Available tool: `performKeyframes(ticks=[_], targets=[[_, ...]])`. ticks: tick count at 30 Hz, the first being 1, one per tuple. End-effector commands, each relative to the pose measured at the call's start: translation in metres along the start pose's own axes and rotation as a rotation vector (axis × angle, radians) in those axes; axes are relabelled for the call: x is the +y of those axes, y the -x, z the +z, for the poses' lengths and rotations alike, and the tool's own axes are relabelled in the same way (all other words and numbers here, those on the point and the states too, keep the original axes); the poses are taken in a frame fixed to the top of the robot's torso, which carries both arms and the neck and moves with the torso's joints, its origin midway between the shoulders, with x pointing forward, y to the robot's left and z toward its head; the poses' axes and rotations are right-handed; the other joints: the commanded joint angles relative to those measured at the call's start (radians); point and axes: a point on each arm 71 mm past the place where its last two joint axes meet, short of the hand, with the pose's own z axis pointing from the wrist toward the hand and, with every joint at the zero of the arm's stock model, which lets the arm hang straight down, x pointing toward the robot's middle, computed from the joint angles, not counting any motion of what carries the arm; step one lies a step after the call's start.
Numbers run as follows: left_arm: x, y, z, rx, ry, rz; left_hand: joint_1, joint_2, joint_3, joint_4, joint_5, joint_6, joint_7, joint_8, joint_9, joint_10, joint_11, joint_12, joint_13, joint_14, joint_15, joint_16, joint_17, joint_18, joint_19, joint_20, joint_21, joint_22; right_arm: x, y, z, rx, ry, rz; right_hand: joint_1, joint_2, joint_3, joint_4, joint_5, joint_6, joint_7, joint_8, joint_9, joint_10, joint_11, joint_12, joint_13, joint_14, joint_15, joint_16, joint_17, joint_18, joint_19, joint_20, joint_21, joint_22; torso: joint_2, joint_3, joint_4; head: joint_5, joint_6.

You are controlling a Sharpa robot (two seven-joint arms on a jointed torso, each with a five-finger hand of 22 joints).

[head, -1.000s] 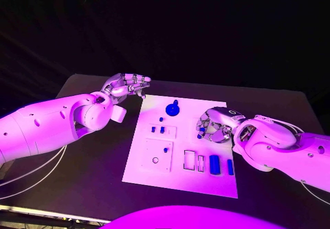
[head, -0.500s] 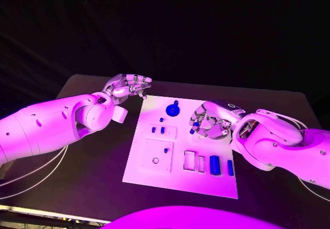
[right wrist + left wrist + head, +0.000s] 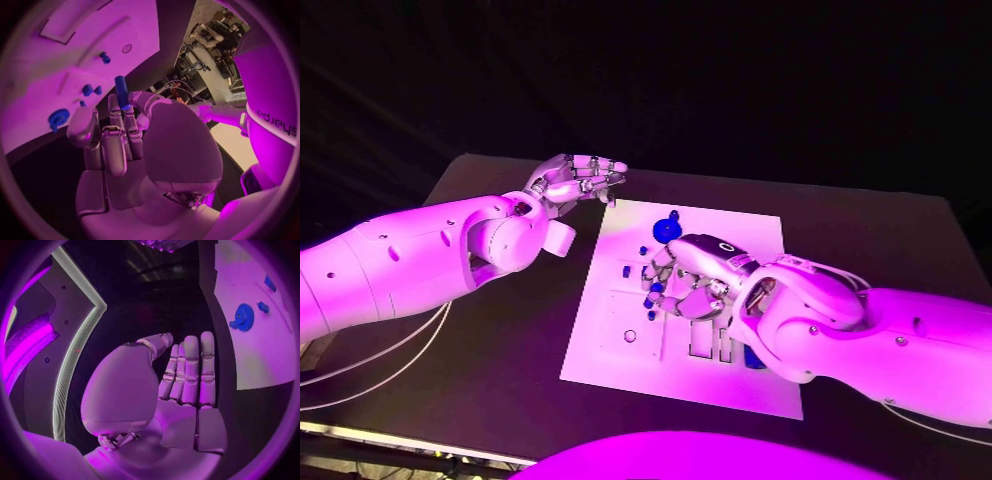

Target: Assemble the parts on the task board

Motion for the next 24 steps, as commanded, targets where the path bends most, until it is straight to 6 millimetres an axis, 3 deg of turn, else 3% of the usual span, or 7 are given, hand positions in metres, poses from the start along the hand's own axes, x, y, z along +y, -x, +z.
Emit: performKeyframes(ticks=[1, 10, 24], targets=[[-0.001, -0.003, 0.001, 0.01, -0.008, -0.013, -0.004, 0.008, -0.004, 0.005, -0.004, 0.005, 0.002, 0.006, 0.001, -0.001, 0.002, -0.004, -0.001, -0.006, 0.0, -0.004, -0.001, 0.014, -0.009, 0.0, 0.0, 0.0, 0.008, -0.01, 0.005, -0.006, 0.072, -0.013, -0.005, 0.006, 0.126, -0.133, -0.001, -0.002, 0.004, 0.003, 0.001, 0.097, -0.09, -0.004, 0.0, 0.047, -0.006, 0.001, -0.002, -0.006, -0.009, -0.001, -0.005, -0.001, 0.0, -0.0005, 0.0008, 0.009, -0.003], [-0.001, -0.004, 0.002, 0.015, -0.006, -0.014, -0.004, 0.008, -0.004, 0.005, -0.004, 0.005, 0.002, 0.006, 0.001, -0.001, 0.002, -0.004, -0.001, -0.006, 0.0, -0.004, -0.001, 0.014, -0.009, 0.0, 0.0, 0.0, 0.012, -0.041, 0.014, 0.037, 0.083, 0.014, -0.006, 0.006, 0.126, -0.137, -0.001, -0.003, 0.005, 0.003, 0.002, 0.097, -0.09, -0.005, 0.0, 0.047, -0.005, 0.0, -0.003, -0.005, -0.012, -0.001, -0.009, -0.003, 0.001, -0.0003, -0.0001, 0.024, -0.014], [0.0, -0.004, 0.002, 0.021, 0.0, -0.016, -0.004, 0.008, -0.004, 0.005, -0.004, 0.004, 0.002, 0.006, 0.0, -0.002, 0.002, -0.004, -0.002, -0.006, -0.001, -0.004, -0.002, 0.014, -0.009, 0.0, -0.001, 0.0, 0.005, -0.051, 0.016, 0.07, 0.056, -0.002, -0.008, 0.007, 0.128, -0.146, -0.001, -0.006, 0.006, 0.002, 0.002, 0.096, -0.089, -0.007, 0.002, 0.047, -0.005, -0.001, -0.005, -0.004, -0.015, -0.001, -0.012, -0.004, 0.0, 0.0004, -0.0011, 0.031, -0.022]])
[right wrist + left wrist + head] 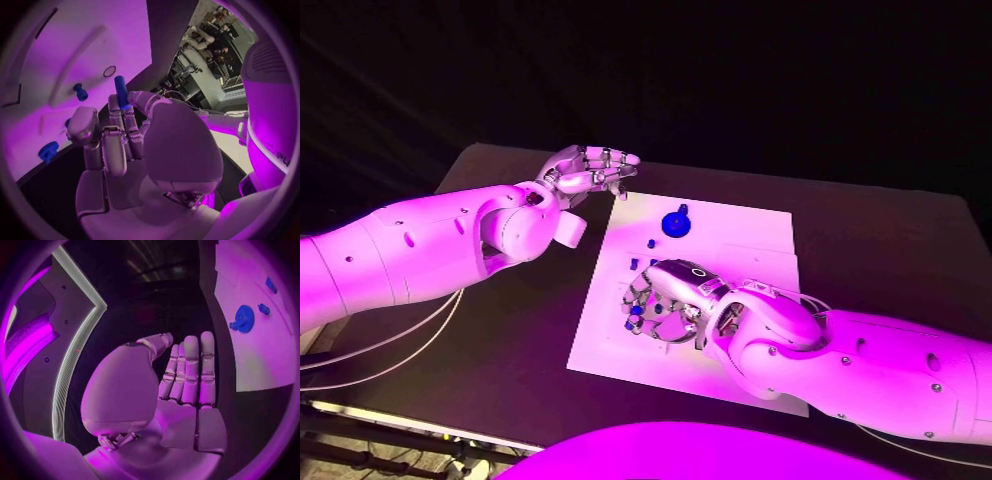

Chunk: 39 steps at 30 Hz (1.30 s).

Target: Assemble the parts on the task board

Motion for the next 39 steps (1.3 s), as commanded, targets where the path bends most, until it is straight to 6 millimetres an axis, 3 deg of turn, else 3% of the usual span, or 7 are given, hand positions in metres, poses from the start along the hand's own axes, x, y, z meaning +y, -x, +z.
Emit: performKeyframes(ticks=[1, 20, 39], targets=[[-0.0005, -0.0024, 0.0007, 0.017, -0.003, -0.013, -0.004, 0.008, -0.001, 0.002, -0.004, 0.004, 0.002, 0.006, 0.0, -0.002, 0.002, -0.004, -0.001, -0.006, -0.001, -0.004, -0.002, 0.014, -0.009, 0.0, -0.001, 0.0, -0.0008, -0.0018, -0.0007, 0.017, 0.01, -0.029, 0.004, 0.011, 0.111, -0.12, 0.006, -0.003, 0.003, 0.002, 0.001, 0.096, -0.088, 0.003, 0.002, 0.045, -0.006, 0.0, -0.001, -0.003, -0.007, -0.001, -0.007, -0.001, 0.0, 0.0, -0.0007, 0.002, -0.003], [-0.0001, -0.0014, 0.0011, 0.016, -0.001, -0.013, -0.005, 0.008, -0.001, 0.003, -0.004, 0.004, 0.002, 0.006, 0.0, -0.002, 0.003, -0.004, -0.001, -0.006, 0.0, -0.004, -0.002, 0.014, -0.009, 0.0, -0.001, 0.0, -0.0072, -0.004, -0.0039, 0.055, -0.006, -0.064, -0.001, 0.009, 0.11, -0.13, 0.004, -0.003, 0.004, 0.003, 0.003, 0.096, -0.088, 0.001, 0.004, 0.045, -0.006, 0.0, -0.001, -0.003, -0.009, 0.0, -0.006, 0.002, -0.001, -0.0007, 0.0007, 0.003, -0.011], [0.0002, -0.001, 0.0013, 0.016, 0.0, -0.012, -0.005, 0.008, -0.001, 0.003, -0.004, 0.004, 0.002, 0.006, 0.0, -0.002, 0.003, -0.004, -0.001, -0.006, 0.0, -0.004, -0.002, 0.014, -0.009, 0.0, -0.001, 0.0, -0.0066, -0.0052, -0.0042, 0.046, -0.001, -0.062, -0.002, 0.009, 0.11, -0.131, 0.004, -0.003, 0.004, 0.003, 0.003, 0.096, -0.087, 0.0, 0.005, 0.045, -0.006, 0.0, 0.001, -0.004, -0.009, 0.0, -0.005, 0.003, -0.001, 0.0001, -0.0004, 0.005, -0.013]])
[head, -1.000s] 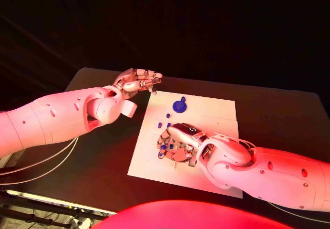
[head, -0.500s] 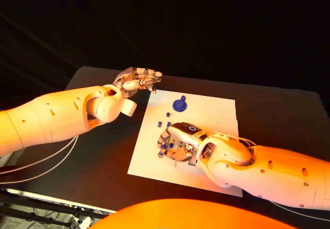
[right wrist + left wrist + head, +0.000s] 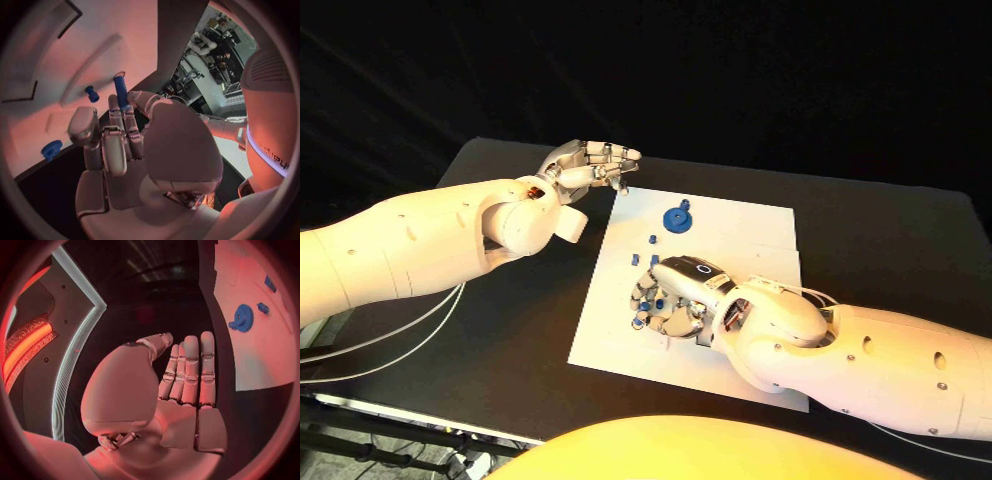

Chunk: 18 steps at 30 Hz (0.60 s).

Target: Assemble the parts on the task board

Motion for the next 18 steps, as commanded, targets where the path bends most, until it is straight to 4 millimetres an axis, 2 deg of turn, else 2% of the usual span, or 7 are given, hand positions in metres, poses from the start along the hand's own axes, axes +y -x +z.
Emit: performKeyframes(ticks=[1, 18], targets=[[-0.0007, -0.0025, 0.0007, 0.017, -0.005, -0.013, -0.005, 0.008, -0.001, 0.003, -0.004, 0.004, 0.002, 0.006, 0.0, -0.002, 0.003, -0.004, -0.001, -0.006, 0.0, -0.004, -0.002, 0.014, -0.009, 0.0, -0.001, 0.0, 0.0008, -0.0046, -0.001, 0.024, 0.007, -0.01, -0.004, 0.008, 0.117, -0.121, 0.003, -0.003, 0.004, 0.003, 0.001, 0.096, -0.087, 0.003, 0.0, 0.045, -0.006, 0.001, 0.001, -0.004, -0.009, 0.0, -0.005, 0.001, 0.0, 0.0003, -0.0004, 0.001, 0.0], [-0.0004, -0.0023, 0.0006, 0.018, -0.004, -0.013, -0.005, 0.009, -0.002, 0.004, -0.004, 0.004, 0.002, 0.007, 0.0, -0.003, 0.003, -0.004, -0.003, -0.006, 0.0, -0.004, -0.002, 0.014, -0.009, 0.001, -0.002, -0.001, 0.0042, -0.0054, -0.0023, 0.015, 0.019, -0.022, -0.004, 0.009, 0.117, -0.123, 0.003, -0.003, 0.004, 0.003, 0.002, 0.096, -0.087, 0.003, 0.0, 0.045, -0.006, 0.001, 0.003, -0.003, -0.009, 0.0, -0.005, 0.001, -0.001, -0.0002, -0.0004, 0.0, 0.001]])
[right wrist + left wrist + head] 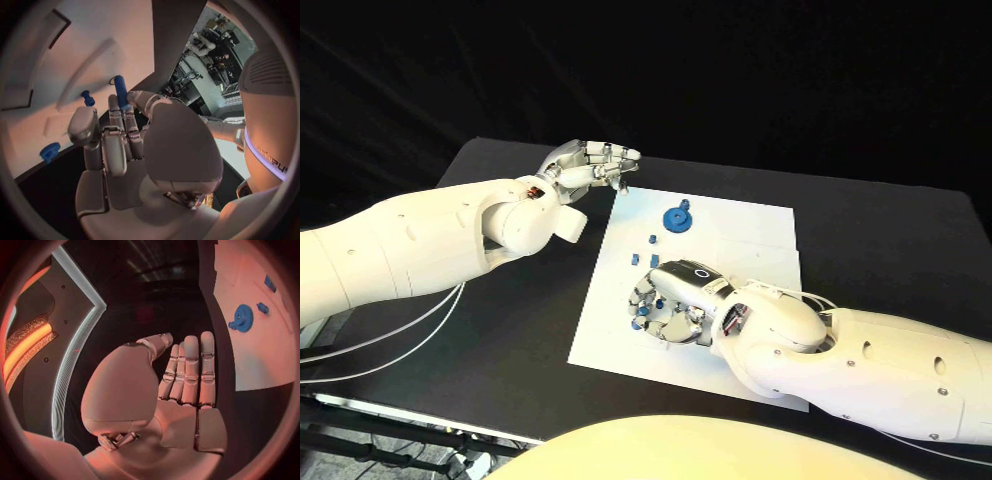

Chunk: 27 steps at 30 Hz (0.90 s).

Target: Assemble the parts on the task board

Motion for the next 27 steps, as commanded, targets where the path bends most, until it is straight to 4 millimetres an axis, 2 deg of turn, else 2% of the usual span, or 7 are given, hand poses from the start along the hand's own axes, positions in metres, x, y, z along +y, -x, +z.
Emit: performKeyframes(ticks=[1, 21, 27], targets=[[-0.0006, -0.0025, 0.0006, 0.017, -0.005, -0.013, -0.001, 0.005, -0.002, 0.004, -0.004, 0.004, 0.002, 0.002, 0.0, -0.003, 0.003, -0.004, -0.001, -0.006, 0.0, -0.004, -0.001, 0.014, -0.009, 0.001, -0.002, -0.001, -0.0003, -0.0012, 0.0, 0.009, 0.005, -0.021, -0.004, 0.009, 0.113, -0.119, 0.005, -0.003, 0.004, 0.003, 0.0, 0.096, -0.087, 0.004, 0.0, 0.044, -0.007, 0.001, 0.001, -0.003, -0.009, 0.0, -0.005, 0.001, 0.0, -0.0007, 0.0002, 0.0, 0.002], [-0.0004, -0.0023, 0.0002, 0.018, -0.002, -0.013, -0.001, 0.005, -0.002, 0.004, -0.004, 0.004, 0.002, 0.002, 0.0, -0.003, 0.003, -0.004, -0.001, -0.006, 0.0, -0.004, -0.001, 0.014, -0.009, 0.001, -0.002, -0.001, 0.0014, -0.0075, 0.0048, 0.031, 0.001, -0.071, -0.009, 0.009, 0.111, -0.123, 0.005, -0.005, 0.005, 0.003, 0.001, 0.095, -0.086, 0.003, 0.001, 0.042, -0.007, -0.002, -0.006, -0.001, -0.015, 0.0, -0.014, -0.003, 0.0, -0.0004, -0.0002, -0.002, 0.006], [-0.0003, -0.0023, 0.0002, 0.018, -0.001, -0.013, -0.001, 0.005, -0.002, 0.004, -0.004, 0.004, 0.002, 0.002, 0.0, -0.003, 0.003, -0.004, -0.001, -0.006, 0.0, -0.004, -0.001, 0.014, -0.009, 0.001, -0.002, -0.001, 0.002, -0.0104, 0.0051, 0.063, 0.002, -0.076, -0.036, 0.01, 0.091, -0.136, 0.003, -0.03, 0.014, -0.01, -0.003, 0.068, -0.077, -0.017, 0.004, 0.039, 0.002, -0.007, -0.015, 0.003, -0.032, 0.008, -0.038, -0.013, 0.0, -0.0003, -0.0004, -0.002, 0.007]])
